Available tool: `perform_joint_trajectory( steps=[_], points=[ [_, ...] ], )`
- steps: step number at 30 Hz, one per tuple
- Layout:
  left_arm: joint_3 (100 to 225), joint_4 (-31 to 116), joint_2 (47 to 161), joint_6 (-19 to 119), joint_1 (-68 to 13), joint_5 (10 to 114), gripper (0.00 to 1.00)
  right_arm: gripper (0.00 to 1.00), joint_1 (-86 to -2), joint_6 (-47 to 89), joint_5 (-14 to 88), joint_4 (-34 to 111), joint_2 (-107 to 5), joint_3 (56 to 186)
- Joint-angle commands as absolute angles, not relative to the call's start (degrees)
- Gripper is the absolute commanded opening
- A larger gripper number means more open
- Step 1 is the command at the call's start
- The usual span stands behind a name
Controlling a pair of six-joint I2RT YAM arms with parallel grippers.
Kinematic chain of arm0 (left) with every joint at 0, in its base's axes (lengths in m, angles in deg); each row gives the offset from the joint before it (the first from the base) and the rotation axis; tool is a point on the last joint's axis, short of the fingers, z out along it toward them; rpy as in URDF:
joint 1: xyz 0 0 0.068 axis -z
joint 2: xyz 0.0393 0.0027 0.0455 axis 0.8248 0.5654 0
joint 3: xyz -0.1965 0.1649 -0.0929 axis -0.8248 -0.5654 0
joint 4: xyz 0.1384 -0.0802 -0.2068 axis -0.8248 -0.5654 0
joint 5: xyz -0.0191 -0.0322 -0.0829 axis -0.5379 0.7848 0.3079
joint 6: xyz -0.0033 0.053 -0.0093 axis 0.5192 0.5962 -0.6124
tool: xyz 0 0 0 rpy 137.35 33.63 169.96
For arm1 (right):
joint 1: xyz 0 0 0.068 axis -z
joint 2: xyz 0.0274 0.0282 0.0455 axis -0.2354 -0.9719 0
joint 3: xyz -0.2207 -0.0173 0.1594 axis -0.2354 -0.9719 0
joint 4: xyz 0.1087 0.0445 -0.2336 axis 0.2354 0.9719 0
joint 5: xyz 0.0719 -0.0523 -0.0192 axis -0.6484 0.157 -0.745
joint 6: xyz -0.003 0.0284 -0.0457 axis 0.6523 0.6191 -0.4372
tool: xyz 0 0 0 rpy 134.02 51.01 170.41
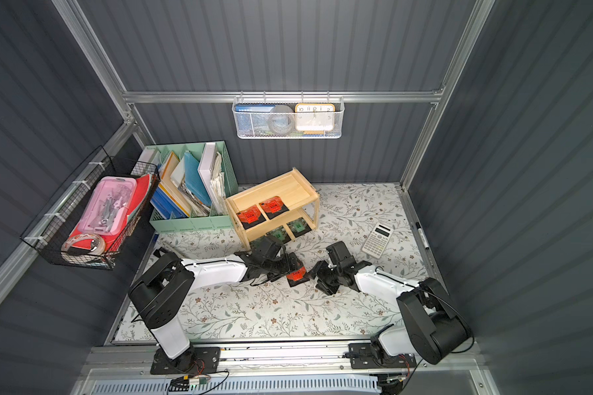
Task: Place the tea bags on the shelf by color
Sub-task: Pick up the tea bag from the center of the board.
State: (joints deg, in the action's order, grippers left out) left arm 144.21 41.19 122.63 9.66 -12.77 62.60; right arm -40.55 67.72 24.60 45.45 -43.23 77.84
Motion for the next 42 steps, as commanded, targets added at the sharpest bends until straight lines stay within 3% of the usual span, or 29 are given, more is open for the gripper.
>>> perform_joint_trajectory(
  steps=[1, 31, 42],
  points=[
    [145.4, 40.2, 123.9, 10.5, -13.1, 63.1, 0.85, 0.6, -40.2, 69.1, 23.9, 43.3, -44.8, 77.1],
    [144.5, 40.0, 123.9, 9.7, -13.1, 63.9, 0.85, 0.43, -40.1, 76.0, 22.3, 26.9, -54.7, 75.9],
    [144.6, 39.7, 124.3, 9.7, -13.0, 64.4, 0.85, 0.32, -40.1, 75.9, 22.1, 22.7, -56.1, 75.8]
  ],
)
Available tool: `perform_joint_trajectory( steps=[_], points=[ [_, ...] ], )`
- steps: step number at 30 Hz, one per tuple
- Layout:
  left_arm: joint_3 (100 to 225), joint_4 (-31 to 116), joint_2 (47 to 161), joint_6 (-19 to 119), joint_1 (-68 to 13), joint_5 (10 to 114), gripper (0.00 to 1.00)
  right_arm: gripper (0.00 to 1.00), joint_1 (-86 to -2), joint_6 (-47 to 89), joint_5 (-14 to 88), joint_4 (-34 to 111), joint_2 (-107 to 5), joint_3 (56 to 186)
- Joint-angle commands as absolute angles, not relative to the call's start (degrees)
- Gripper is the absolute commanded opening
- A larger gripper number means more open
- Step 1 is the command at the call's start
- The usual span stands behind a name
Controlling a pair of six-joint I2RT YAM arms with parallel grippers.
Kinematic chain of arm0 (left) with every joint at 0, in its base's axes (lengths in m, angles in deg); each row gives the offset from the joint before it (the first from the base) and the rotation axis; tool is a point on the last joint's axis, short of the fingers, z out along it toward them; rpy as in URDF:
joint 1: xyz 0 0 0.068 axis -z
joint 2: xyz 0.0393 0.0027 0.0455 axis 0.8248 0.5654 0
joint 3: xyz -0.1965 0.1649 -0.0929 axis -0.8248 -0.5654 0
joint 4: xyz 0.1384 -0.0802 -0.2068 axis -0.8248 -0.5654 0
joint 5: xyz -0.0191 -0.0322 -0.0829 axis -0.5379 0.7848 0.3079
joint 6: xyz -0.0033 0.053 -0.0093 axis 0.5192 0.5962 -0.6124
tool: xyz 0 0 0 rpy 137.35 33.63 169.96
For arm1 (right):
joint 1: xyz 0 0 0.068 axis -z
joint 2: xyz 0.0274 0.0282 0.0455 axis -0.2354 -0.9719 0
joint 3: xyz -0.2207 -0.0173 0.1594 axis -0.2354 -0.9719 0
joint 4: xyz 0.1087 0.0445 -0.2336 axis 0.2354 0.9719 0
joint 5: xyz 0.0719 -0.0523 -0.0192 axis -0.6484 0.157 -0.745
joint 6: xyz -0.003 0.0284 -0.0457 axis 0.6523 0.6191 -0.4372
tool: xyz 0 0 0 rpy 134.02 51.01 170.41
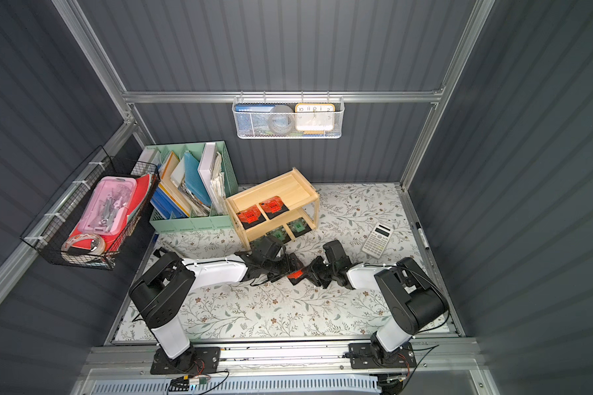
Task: Place the tea bags on the shelf by color
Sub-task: Pick up the tea bag from the center of the board.
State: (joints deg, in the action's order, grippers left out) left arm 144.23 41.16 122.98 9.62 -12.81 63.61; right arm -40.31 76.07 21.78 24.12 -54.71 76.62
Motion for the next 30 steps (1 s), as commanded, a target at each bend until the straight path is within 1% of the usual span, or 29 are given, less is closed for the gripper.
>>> perform_joint_trajectory(
  steps=[1, 5, 11, 16, 18, 20, 26, 30],
  points=[
    [144.6, 39.7, 124.4, 9.7, -13.1, 64.4, 0.85, 0.3, -40.1, 76.1, 21.9, 21.8, -56.6, 75.8],
    [144.7, 39.7, 124.8, 9.7, -13.0, 64.8, 0.85, 0.23, -40.1, 77.0, 20.9, 17.9, -58.7, 75.8],
    [144.6, 39.5, 124.9, 9.7, -13.0, 64.9, 0.85, 0.16, -40.2, 77.9, 20.3, 14.3, -60.2, 75.2],
    [144.6, 39.4, 124.5, 9.7, -13.0, 64.8, 0.85, 0.08, -40.2, 77.5, 19.7, 11.9, -60.7, 75.3],
    [144.7, 39.4, 124.3, 9.6, -13.1, 64.7, 0.85, 0.03, -40.1, 77.4, 19.3, 11.0, -60.8, 75.4],
    [145.2, 39.1, 124.1, 9.5, -13.0, 64.7, 0.85, 0.0, -40.0, 77.3, 18.8, 10.7, -60.7, 75.3],
    [148.1, 36.5, 122.0, 9.7, -13.1, 64.3, 0.85, 0.0, -39.8, 76.2, 18.0, 11.1, -57.7, 74.7],
    [150.3, 33.7, 119.7, 10.2, -13.0, 63.6, 0.86, 0.0, -39.3, 73.5, 17.5, 16.5, -52.8, 74.9]
  ],
)
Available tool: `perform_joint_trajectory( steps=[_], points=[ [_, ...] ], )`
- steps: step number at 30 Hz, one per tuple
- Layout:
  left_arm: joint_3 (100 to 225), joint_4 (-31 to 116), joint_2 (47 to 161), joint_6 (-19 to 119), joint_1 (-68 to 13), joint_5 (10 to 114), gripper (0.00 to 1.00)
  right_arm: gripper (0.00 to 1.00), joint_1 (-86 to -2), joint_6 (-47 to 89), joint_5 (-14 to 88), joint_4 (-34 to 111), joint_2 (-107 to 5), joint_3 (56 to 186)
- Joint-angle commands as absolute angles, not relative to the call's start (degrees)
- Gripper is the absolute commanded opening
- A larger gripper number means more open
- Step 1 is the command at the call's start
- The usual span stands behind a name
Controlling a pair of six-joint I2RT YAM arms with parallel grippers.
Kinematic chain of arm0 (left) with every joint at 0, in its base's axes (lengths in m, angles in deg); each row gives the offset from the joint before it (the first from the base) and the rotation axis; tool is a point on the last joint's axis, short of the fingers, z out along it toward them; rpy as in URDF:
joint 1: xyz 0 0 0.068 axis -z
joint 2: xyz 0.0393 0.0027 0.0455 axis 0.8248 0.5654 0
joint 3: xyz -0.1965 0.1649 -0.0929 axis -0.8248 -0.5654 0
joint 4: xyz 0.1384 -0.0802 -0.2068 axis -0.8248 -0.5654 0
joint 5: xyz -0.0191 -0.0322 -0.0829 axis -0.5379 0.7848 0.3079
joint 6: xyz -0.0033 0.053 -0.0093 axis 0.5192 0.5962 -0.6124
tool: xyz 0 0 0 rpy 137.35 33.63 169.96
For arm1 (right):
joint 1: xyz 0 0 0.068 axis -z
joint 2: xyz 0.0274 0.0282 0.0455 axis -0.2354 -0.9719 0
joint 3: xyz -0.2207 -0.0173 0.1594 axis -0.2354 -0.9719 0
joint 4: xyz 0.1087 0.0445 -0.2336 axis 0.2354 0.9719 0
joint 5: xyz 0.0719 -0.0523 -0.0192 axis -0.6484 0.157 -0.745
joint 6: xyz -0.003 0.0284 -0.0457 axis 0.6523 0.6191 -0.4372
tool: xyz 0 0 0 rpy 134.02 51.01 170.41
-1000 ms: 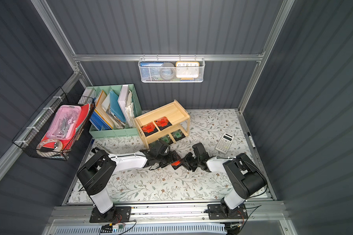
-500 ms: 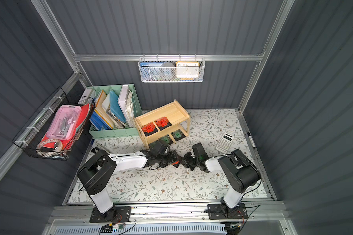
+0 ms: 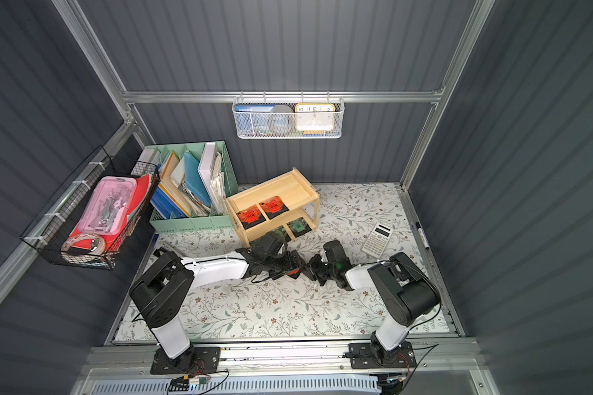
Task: Place the tea bags on the shelf by color
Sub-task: Pick up the tea bag from the center of the board.
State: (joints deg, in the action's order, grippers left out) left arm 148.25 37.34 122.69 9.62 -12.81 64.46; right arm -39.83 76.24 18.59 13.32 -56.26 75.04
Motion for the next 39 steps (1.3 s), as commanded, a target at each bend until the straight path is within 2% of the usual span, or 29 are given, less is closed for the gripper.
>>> perform_joint_trajectory(
  steps=[1, 12, 21, 39],
  points=[
    [150.7, 33.1, 119.1, 10.2, -13.0, 63.5, 0.86, 0.0, -39.2, 72.7, 17.5, 18.0, -51.5, 75.1],
    [153.1, 26.4, 110.1, 12.0, -13.0, 60.8, 0.86, 0.0, -38.1, 63.8, 19.1, 41.3, -32.8, 78.8],
    [152.0, 22.8, 100.1, 11.8, -13.1, 56.8, 0.94, 0.0, -36.6, 64.8, 22.3, 48.0, -19.8, 79.8],
    [148.6, 11.9, 81.6, 9.2, -13.1, 47.4, 1.0, 0.0, -32.7, 65.5, 23.7, 49.6, -20.3, 93.6]
  ],
)
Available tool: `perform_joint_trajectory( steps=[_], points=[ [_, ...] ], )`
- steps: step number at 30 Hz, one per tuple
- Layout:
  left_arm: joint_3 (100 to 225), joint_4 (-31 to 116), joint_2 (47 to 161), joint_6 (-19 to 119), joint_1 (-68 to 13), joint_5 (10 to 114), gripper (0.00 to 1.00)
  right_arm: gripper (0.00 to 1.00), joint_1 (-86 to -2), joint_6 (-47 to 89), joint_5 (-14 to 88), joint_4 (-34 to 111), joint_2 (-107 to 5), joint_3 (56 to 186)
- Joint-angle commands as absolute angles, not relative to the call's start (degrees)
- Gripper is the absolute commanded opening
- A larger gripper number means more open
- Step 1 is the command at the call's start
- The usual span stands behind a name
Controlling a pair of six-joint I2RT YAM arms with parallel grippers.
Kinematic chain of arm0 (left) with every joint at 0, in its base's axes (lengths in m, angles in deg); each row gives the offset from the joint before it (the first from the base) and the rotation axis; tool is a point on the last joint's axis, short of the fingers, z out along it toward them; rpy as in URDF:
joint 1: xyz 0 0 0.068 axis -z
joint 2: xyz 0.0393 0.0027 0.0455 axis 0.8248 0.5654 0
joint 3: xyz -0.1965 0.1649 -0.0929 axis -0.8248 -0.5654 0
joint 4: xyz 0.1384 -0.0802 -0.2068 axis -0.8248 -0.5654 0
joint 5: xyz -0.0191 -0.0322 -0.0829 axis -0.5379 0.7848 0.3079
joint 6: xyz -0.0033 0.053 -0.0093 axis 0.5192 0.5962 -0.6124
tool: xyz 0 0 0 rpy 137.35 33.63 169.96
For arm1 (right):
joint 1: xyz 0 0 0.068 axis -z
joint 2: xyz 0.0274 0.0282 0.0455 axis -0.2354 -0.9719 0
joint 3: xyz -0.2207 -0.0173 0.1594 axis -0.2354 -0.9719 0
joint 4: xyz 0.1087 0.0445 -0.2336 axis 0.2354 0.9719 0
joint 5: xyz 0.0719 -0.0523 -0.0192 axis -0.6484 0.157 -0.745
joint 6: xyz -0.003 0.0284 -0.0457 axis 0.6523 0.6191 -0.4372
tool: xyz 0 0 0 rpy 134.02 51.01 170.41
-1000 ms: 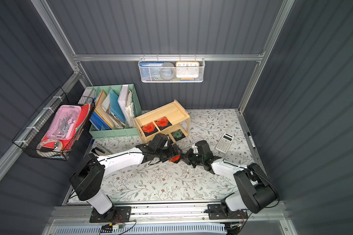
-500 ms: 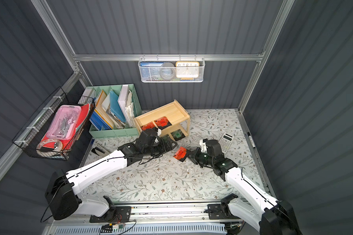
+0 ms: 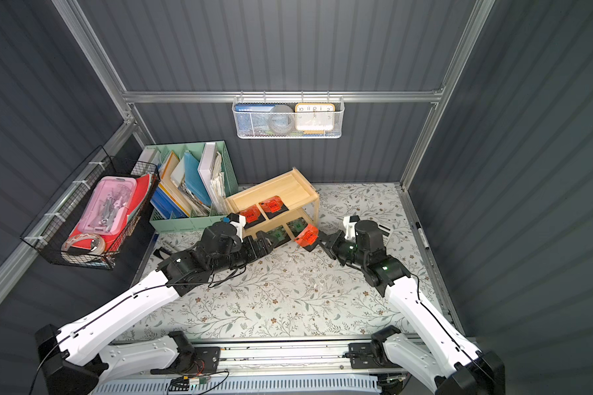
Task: Place the tea bags on the shelf by color
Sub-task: Pick up the tea bag from the center of the board, then place the tea bag on the shelf.
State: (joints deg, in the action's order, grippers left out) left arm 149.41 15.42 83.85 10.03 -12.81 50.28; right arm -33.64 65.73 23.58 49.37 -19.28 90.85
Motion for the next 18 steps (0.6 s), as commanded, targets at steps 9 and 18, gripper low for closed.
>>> perform_joint_trajectory(
  steps=[9, 18],
  points=[
    [147.7, 5.8, 75.0, 6.0, -13.0, 42.4, 1.0, 0.0, -29.2, 66.1, 20.5, 46.8, -25.7, 100.3],
    [147.0, -1.6, 70.1, 2.6, -13.1, 36.2, 1.0, 0.0, -28.8, 68.5, 19.4, 41.4, -32.7, 105.1]
  ],
)
